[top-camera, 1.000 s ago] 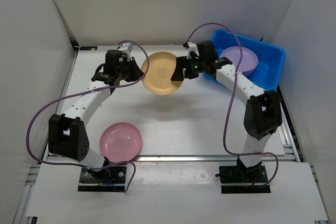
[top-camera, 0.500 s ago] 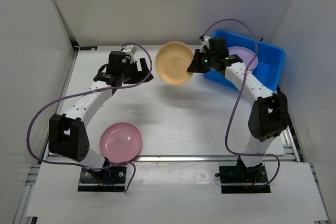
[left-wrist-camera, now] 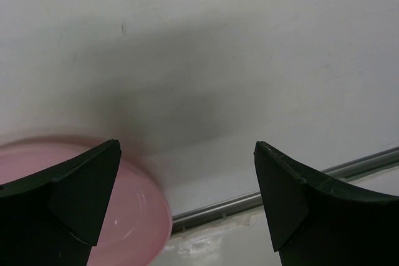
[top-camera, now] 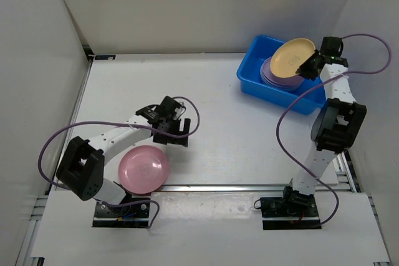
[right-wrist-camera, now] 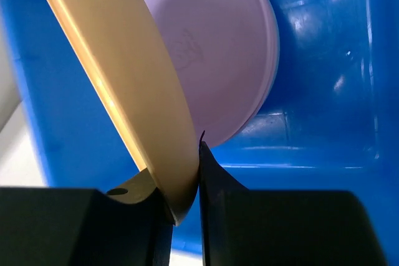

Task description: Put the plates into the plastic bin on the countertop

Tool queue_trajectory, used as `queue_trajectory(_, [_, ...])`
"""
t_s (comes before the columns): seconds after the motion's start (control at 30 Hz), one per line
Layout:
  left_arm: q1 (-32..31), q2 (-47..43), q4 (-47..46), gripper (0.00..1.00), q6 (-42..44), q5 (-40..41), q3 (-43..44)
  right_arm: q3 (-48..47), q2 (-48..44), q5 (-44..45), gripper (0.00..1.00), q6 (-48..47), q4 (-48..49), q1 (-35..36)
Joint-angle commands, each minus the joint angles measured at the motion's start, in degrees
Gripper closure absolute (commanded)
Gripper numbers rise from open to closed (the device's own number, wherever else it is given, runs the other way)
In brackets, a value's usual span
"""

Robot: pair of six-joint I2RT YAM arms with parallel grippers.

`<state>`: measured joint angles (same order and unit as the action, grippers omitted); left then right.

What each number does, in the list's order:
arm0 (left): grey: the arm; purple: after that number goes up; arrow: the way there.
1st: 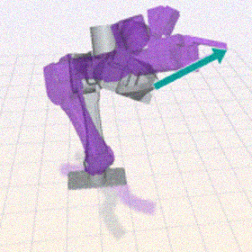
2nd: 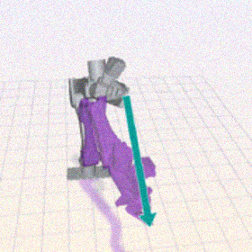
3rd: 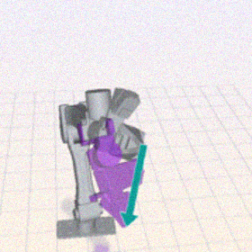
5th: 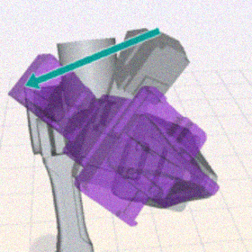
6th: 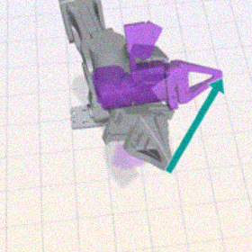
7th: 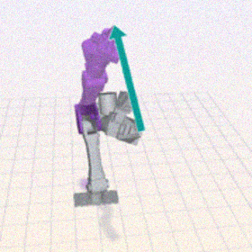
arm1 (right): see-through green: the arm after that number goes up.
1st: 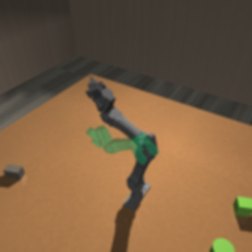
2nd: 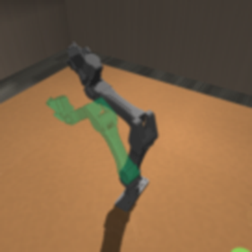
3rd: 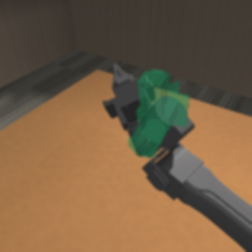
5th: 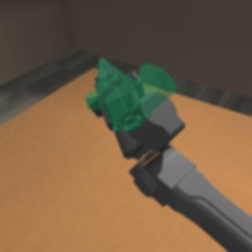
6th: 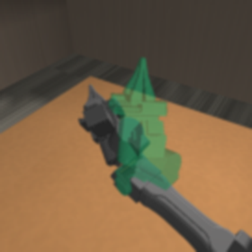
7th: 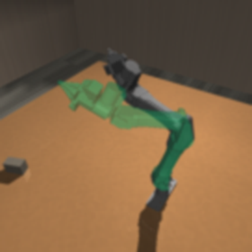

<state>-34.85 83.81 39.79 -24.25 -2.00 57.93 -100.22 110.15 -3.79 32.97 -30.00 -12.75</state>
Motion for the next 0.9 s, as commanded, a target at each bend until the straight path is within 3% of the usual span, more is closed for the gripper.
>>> queue_trajectory(0.0, [-1.97, -3.30, 5.21, 0.01, -4.04, 2.26, -2.81, -2.78, 3.58, 3.09, 0.97, 3.94, 0.28, 1.16])
queue_trajectory(0.23, [-4.17, -3.48, 6.62, 0.01, -7.30, 3.14, -5.37, -11.57, 11.84, 3.61, 0.78, 7.98, -2.34, 1.24])
queue_trajectory(0.27, [-4.69, -3.30, 6.96, 0.01, -7.48, 3.32, -5.72, -11.48, 11.84, 3.79, 0.70, 8.16, -2.52, 1.24])
queue_trajectory(0.3, [-4.70, -2.95, 7.14, 0.01, -7.91, 3.58, -5.90, -10.70, 11.32, 3.79, 0.52, 8.86, -2.69, 1.41])
queue_trajectory(0.53, [-5.23, -2.07, 8.90, 0.04, -10.90, 3.41, -7.39, -5.33, 4.47, 10.38, 0.04, 8.34, -1.99, 1.33])
queue_trajectory(0.67, [-5.84, -0.14, 10.12, 0.12, -12.05, 5.24, -8.01, -4.19, 0.25, 11.52, 0.01, 6.41, -2.70, 1.59])
queue_trajectory(0.77, [-6.37, 2.32, 10.48, 0.25, -12.75, 6.13, -8.10, -3.14, -3.44, 12.93, 0.01, 4.83, -4.10, 2.20])
queue_trajectory(0.87, [-7.07, 4.07, 10.13, 0.46, -13.54, 8.06, -8.19, -0.33, -7.83, 12.59, 0.01, 3.59, -3.75, 2.56])
